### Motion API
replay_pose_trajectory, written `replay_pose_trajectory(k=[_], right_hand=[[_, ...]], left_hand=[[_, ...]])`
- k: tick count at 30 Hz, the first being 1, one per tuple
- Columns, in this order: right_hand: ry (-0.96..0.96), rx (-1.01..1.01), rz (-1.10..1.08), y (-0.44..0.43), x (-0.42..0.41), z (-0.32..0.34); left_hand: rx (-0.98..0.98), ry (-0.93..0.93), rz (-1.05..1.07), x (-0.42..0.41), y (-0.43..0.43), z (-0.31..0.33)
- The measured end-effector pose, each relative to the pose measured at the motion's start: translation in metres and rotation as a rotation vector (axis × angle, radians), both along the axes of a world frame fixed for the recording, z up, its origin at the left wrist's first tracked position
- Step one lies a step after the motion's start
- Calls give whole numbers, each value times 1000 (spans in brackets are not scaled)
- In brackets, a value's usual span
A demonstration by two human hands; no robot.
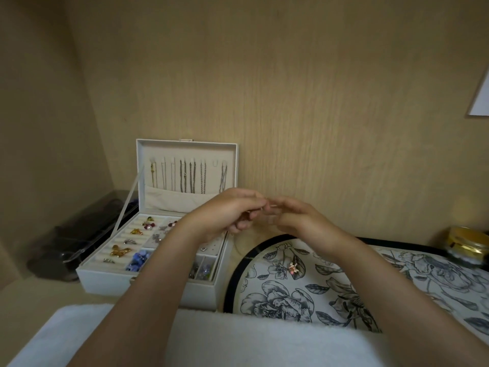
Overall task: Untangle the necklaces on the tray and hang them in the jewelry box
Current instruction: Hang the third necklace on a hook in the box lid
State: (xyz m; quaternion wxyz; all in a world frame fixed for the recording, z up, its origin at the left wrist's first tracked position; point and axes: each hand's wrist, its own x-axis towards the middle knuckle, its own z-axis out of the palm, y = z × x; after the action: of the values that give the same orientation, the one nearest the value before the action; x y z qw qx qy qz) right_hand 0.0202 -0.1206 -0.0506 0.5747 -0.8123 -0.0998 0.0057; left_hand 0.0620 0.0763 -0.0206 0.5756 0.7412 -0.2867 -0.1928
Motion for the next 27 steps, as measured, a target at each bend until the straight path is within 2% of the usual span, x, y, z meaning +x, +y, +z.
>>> replay_pose_trajectory(k=[2, 3, 8, 11, 15, 21, 25, 27], right_hand=[[52, 242, 125, 8, 1, 1], [43, 265, 151, 13, 0, 3], [1, 73, -80, 35, 7, 10], [-54, 46, -128, 50, 14, 24], [-246, -18, -222, 80, 34, 46], [-488, -148, -476, 110, 76, 57], [-497, -81, -620, 116, 91, 59], [-489, -103, -664, 118, 95, 58]], left_hand=[[86, -53, -1, -4, 0, 5], [119, -74, 20, -5, 2, 8], [240, -186, 187, 3, 26, 21], [255, -236, 266, 11, 46, 22], [110, -229, 349, 23, 67, 17], [-145, -321, 601, 45, 65, 5], [-319, -208, 704, 53, 54, 2], [-296, -222, 766, 62, 51, 3]])
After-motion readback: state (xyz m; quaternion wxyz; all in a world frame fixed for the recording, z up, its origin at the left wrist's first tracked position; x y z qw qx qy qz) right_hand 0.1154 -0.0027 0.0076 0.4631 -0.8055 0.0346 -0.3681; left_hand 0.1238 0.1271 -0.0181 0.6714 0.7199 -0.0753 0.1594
